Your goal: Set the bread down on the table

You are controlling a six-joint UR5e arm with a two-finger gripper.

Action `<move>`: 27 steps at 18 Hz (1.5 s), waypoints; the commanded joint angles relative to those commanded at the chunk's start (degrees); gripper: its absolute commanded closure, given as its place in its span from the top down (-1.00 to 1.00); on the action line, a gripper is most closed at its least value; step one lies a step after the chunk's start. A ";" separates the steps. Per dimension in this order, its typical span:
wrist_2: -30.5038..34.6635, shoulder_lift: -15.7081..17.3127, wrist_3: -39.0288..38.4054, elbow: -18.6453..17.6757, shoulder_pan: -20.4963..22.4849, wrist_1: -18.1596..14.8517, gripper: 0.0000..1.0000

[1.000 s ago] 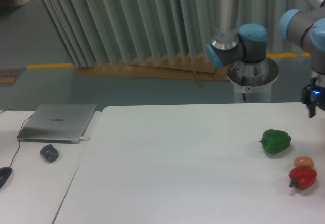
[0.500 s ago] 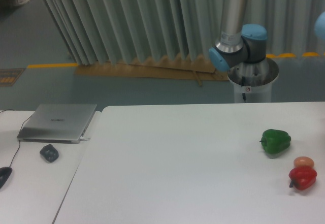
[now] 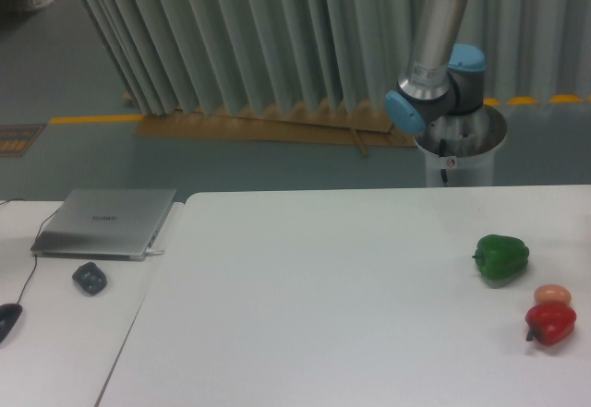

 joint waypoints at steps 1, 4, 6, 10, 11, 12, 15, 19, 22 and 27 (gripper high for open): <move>0.17 -0.53 0.79 0.17 0.35 0.09 1.00; 0.18 -0.88 1.85 0.26 1.32 0.09 1.00; 0.18 -2.02 1.76 0.70 1.41 0.88 1.00; 0.09 -3.87 1.85 1.23 1.14 3.78 1.00; 0.18 -4.05 1.76 1.23 0.97 3.78 1.00; 0.18 -4.22 1.85 1.32 0.88 3.78 1.00; 0.26 -4.75 1.76 1.93 1.32 3.87 1.00; 0.53 -5.37 1.59 1.58 1.76 3.87 1.00; 0.62 -5.80 1.67 0.97 1.93 3.87 1.00; 0.62 -6.24 1.76 0.70 2.29 3.87 1.00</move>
